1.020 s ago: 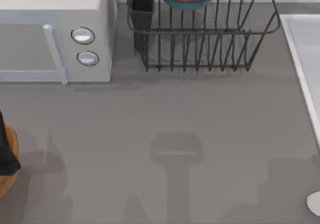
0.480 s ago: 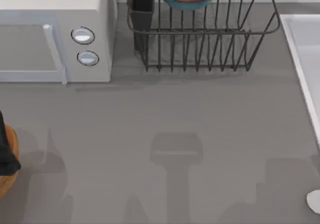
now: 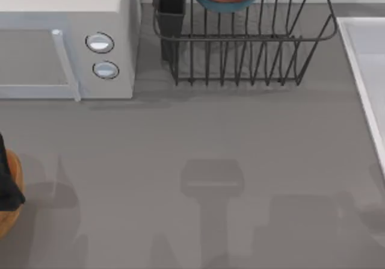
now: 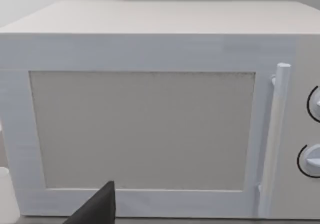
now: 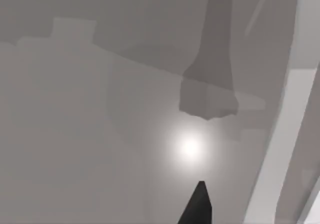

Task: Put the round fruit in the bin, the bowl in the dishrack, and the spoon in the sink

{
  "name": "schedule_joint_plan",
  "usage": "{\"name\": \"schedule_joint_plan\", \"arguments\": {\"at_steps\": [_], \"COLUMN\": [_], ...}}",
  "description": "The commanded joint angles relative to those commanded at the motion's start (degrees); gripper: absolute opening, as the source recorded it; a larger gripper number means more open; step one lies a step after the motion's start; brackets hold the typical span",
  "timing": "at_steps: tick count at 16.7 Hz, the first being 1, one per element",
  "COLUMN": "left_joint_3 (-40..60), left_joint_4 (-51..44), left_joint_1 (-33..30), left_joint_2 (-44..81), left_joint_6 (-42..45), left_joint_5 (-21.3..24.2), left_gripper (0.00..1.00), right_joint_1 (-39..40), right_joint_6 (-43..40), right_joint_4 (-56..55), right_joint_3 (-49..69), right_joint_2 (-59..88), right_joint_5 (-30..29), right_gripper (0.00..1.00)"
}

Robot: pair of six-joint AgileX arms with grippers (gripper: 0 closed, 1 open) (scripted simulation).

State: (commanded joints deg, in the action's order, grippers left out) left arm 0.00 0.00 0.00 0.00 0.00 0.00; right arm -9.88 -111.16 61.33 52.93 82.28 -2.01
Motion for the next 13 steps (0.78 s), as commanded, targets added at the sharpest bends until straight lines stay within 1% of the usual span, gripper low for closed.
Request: {"name": "schedule_joint_plan", "arguments": {"at_steps": [3, 9, 11, 13], "left_joint_3": [0.00, 0.00, 0.00, 0.00], "left_joint_4": [0.00, 0.00, 0.00, 0.00], "left_joint_1": [0.00, 0.00, 0.00, 0.00], "left_joint_2": [0.00, 0.00, 0.00, 0.00], "left_joint_6": [0.00, 0.00, 0.00, 0.00], "left_joint_5": [0.00, 0.00, 0.00, 0.00], "left_gripper": [1.00, 1.00, 1.00, 1.00], "right_joint_1": [-0.03, 0.05, 0.02, 0.05], "right_joint_6": [0.38, 0.39, 0.02, -0.52], "right_joint_4": [3.51, 3.70, 4.96, 7.10], "right_joint_3": [2.74, 3.23, 6.26, 11.72], "right_joint_2": [-2.18, -1.45, 1.26, 5.95], "right_joint_5": [0.00, -0.03, -0.07, -0.11], "right_gripper": [0.00, 0.00, 0.00, 0.00]}}
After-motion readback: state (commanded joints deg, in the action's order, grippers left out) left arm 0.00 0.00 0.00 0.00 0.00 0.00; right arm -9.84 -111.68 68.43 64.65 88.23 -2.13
